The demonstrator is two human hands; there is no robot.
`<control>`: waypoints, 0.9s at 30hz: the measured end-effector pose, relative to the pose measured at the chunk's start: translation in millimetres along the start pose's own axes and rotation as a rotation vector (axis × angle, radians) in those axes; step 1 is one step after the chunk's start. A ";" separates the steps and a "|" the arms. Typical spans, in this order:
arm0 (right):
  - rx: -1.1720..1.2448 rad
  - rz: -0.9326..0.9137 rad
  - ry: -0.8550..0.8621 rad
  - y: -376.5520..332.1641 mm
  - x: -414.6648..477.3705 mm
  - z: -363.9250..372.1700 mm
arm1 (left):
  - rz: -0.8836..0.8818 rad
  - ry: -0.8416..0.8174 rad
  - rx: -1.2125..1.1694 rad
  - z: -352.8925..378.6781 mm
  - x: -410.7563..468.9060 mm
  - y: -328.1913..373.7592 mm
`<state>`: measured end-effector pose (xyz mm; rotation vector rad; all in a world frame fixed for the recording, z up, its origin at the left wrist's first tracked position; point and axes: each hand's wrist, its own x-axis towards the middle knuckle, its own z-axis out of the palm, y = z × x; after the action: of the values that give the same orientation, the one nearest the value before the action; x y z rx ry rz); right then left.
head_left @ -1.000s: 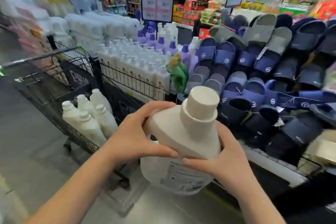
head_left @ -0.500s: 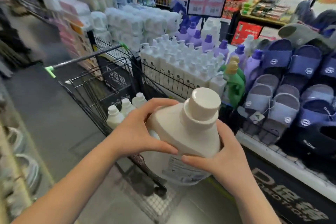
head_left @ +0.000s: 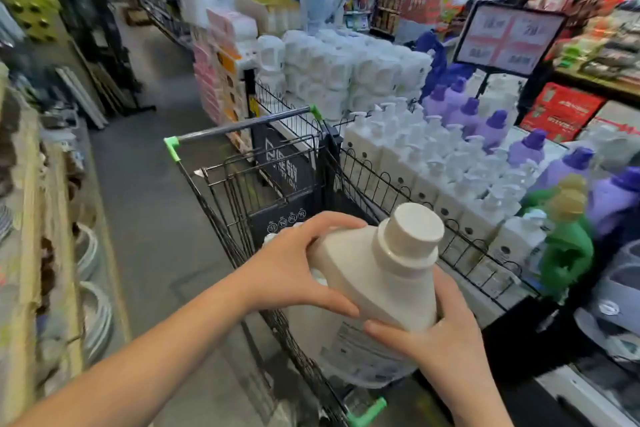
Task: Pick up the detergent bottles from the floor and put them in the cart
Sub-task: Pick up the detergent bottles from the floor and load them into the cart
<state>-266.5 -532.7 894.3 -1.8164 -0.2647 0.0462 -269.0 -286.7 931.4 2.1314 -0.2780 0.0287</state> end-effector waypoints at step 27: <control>-0.207 0.154 0.381 32.4 150.6 68.4 | 0.208 -0.455 -0.020 -60.4 227.0 -121.0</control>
<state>-126.6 -444.6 861.5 -2.0047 0.1464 -0.2251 -17.3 -215.9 893.5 2.0619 -0.7620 -0.3403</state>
